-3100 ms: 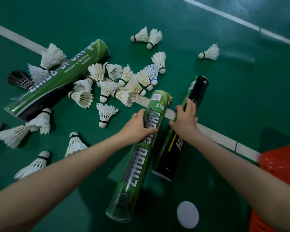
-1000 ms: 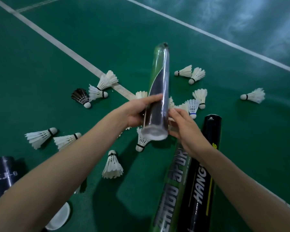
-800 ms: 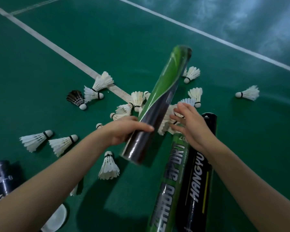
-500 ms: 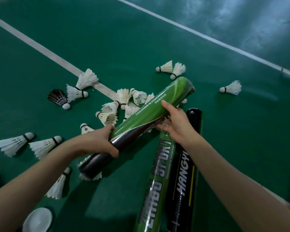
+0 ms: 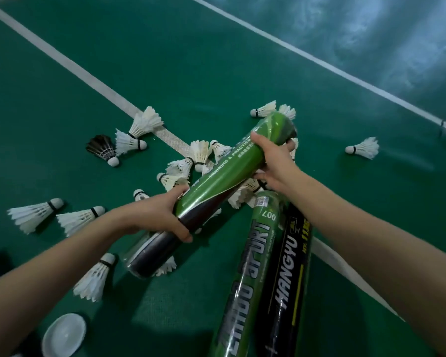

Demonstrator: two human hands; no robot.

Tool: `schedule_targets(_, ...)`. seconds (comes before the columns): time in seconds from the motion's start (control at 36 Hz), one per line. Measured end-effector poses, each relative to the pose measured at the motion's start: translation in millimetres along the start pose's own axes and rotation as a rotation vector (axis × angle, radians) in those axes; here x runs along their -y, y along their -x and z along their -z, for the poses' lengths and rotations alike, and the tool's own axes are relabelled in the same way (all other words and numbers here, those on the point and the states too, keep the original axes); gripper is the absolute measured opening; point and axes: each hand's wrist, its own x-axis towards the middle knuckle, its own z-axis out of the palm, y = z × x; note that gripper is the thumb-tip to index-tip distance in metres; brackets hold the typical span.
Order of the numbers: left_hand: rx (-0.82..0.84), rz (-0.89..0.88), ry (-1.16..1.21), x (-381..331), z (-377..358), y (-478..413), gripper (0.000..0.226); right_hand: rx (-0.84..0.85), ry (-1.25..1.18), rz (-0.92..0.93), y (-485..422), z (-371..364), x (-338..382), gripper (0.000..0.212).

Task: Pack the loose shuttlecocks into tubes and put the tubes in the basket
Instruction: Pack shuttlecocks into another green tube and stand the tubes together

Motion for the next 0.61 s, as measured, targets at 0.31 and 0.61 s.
schedule_targets(0.31,-0.394,-0.074,-0.080,-25.1,6.2,2.0,0.088,0.251,-0.095,-0.105,37.2,-65.4,-74.5,0.076)
schedule_targets(0.61,-0.327,0.140,-0.201,41.6,-0.6,42.0,0.098,0.091,0.933,0.373,20.4,-4.6,-99.5,0.026)
